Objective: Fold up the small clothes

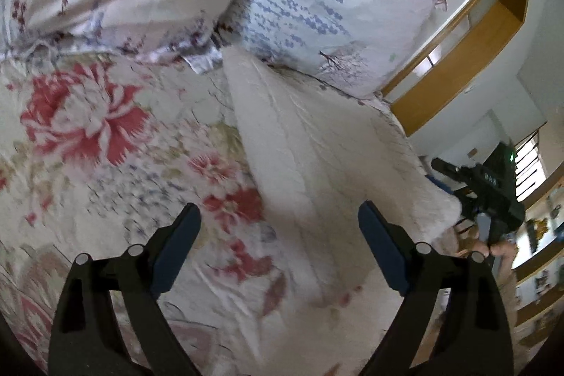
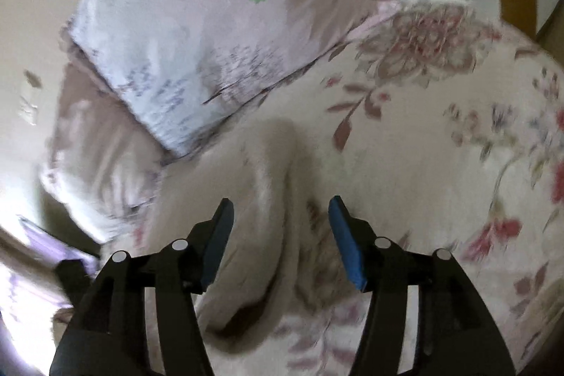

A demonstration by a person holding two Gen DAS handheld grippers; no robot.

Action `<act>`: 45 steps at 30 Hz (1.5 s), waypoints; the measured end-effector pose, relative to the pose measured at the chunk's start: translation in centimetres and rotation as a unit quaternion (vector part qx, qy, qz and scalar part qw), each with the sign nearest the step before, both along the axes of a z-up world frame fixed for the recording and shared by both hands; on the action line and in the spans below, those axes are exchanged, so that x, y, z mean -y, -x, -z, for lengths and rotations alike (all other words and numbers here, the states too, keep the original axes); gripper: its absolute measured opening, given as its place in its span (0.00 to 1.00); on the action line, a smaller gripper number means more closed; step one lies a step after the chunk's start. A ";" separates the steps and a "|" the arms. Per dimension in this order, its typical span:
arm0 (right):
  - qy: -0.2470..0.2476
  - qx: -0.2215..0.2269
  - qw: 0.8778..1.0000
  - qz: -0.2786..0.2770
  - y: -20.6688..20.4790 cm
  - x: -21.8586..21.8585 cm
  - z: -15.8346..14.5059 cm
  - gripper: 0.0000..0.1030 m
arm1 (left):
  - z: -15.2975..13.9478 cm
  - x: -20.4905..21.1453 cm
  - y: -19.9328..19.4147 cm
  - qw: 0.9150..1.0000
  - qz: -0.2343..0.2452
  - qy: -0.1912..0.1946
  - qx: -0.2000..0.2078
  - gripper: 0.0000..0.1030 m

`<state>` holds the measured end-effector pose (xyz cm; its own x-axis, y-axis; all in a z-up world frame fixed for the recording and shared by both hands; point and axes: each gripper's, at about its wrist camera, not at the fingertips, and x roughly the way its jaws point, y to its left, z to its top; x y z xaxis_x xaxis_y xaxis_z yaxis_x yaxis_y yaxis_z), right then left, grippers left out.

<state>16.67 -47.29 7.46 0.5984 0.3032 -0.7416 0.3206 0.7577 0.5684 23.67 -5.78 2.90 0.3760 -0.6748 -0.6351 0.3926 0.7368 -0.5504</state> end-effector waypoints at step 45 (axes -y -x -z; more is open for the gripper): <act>-0.061 -0.015 0.998 -0.006 -5.7 1.0 2.9 0.61 | 1.3 2.4 -2.7 0.995 -0.034 0.012 -0.096 0.65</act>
<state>22.38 -48.26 4.56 0.5724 0.3991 -0.7163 0.3308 0.6869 0.6471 26.32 -8.21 1.55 0.2947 -0.6675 -0.6838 0.2278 0.7441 -0.6281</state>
